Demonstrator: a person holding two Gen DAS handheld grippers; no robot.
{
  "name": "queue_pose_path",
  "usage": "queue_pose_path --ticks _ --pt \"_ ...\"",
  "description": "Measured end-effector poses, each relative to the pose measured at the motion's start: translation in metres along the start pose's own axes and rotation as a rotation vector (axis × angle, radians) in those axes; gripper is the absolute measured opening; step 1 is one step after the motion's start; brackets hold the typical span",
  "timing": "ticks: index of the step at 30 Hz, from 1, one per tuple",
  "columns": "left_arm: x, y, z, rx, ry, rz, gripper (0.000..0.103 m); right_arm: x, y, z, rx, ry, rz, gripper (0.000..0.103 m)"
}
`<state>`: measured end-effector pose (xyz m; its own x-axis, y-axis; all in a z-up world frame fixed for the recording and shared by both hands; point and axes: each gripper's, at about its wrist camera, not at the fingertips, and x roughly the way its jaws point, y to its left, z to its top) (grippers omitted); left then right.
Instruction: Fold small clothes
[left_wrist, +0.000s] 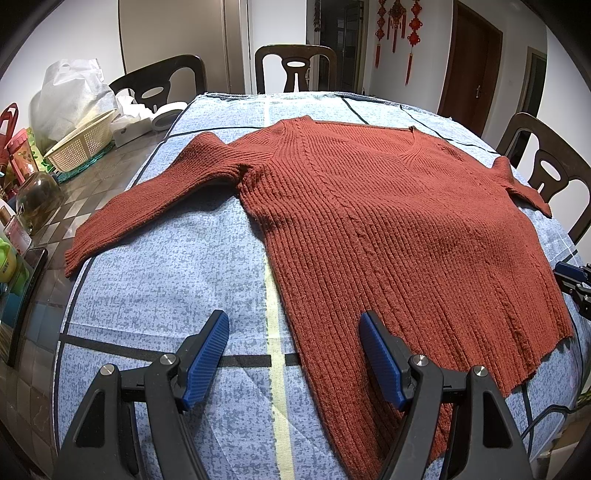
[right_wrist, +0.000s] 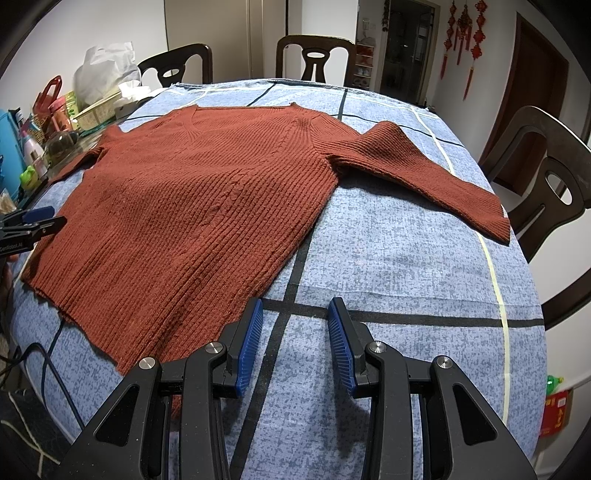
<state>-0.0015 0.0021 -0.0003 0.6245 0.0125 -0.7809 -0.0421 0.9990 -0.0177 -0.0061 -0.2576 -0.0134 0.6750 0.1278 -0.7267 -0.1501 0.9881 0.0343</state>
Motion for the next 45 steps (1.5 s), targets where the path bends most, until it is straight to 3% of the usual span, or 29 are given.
queue_pose_path --ticks 45 --pt "0.0001 -0.0004 -0.0004 0.001 -0.001 0.001 0.075 -0.0010 0.0012 0.0001 0.004 0.000 -0.002 0.038"
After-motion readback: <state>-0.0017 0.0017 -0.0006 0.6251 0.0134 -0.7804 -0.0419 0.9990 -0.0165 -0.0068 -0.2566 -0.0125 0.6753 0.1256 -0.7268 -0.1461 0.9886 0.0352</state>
